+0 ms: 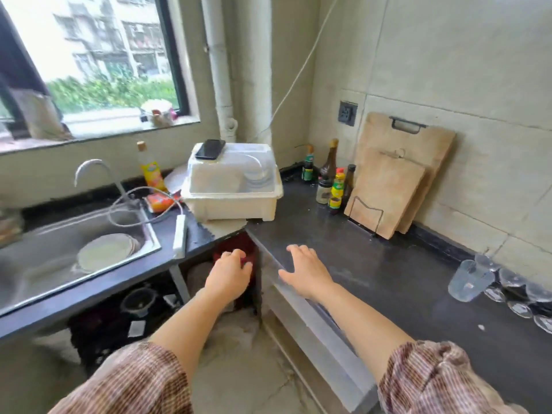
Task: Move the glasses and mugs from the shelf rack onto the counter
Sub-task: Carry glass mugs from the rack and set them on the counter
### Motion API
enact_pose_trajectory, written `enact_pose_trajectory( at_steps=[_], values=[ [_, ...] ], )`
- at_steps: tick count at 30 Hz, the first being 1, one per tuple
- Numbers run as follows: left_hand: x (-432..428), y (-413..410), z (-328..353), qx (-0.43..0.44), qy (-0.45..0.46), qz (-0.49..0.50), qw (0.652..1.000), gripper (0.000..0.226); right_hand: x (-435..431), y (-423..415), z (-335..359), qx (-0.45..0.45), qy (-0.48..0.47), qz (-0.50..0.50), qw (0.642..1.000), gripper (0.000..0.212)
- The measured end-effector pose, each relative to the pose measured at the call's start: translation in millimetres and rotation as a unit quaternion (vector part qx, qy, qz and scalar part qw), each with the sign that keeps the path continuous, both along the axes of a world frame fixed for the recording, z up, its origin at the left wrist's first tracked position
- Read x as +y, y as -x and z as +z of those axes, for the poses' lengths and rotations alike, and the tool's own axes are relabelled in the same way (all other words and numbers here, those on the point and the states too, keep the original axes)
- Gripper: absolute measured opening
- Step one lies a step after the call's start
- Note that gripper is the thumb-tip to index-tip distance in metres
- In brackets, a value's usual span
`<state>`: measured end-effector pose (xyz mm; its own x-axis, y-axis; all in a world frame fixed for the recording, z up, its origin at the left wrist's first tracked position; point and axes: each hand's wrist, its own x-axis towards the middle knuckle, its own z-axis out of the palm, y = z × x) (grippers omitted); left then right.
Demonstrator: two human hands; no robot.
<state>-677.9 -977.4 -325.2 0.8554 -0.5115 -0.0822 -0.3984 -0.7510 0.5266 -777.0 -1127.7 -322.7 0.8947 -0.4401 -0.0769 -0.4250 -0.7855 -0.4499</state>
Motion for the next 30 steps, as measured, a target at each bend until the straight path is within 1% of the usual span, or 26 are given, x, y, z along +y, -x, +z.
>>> enact_pose_trajectory(
  at_steps=[4, 7, 10, 17, 20, 23, 27, 30],
  values=[
    [112, -33, 19, -0.036, -0.022, 0.058, 0.997, 0.044, 108, -57, 16, -0.004, 0.034, 0.091, 0.995, 0.066],
    [189, -59, 36, -0.063, -0.037, 0.105, 0.992, 0.046, 176, -101, 35, -0.005, 0.066, 0.159, 0.985, 0.064],
    [261, -83, 55, -0.079, -0.05, 0.168, 0.981, 0.046, 239, -145, 56, -0.017, 0.104, 0.218, 0.97, 0.063],
    [396, -139, 98, -0.114, -0.053, 0.284, 0.951, 0.045, 374, -242, 97, -0.062, 0.136, 0.328, 0.933, 0.059],
    [450, -168, 109, -0.129, -0.05, 0.314, 0.939, 0.044, 430, -286, 112, -0.085, 0.146, 0.365, 0.915, 0.058],
    [504, -204, 117, -0.153, -0.065, 0.333, 0.928, 0.044, 487, -332, 123, -0.11, 0.149, 0.388, 0.903, 0.058],
    [570, -256, 128, -0.151, -0.091, 0.356, 0.917, 0.04, 560, -393, 128, -0.127, 0.14, 0.417, 0.889, 0.059],
    [619, -293, 137, -0.149, -0.082, 0.383, 0.908, 0.04, 613, -439, 136, -0.139, 0.134, 0.438, 0.878, 0.061]
  ],
)
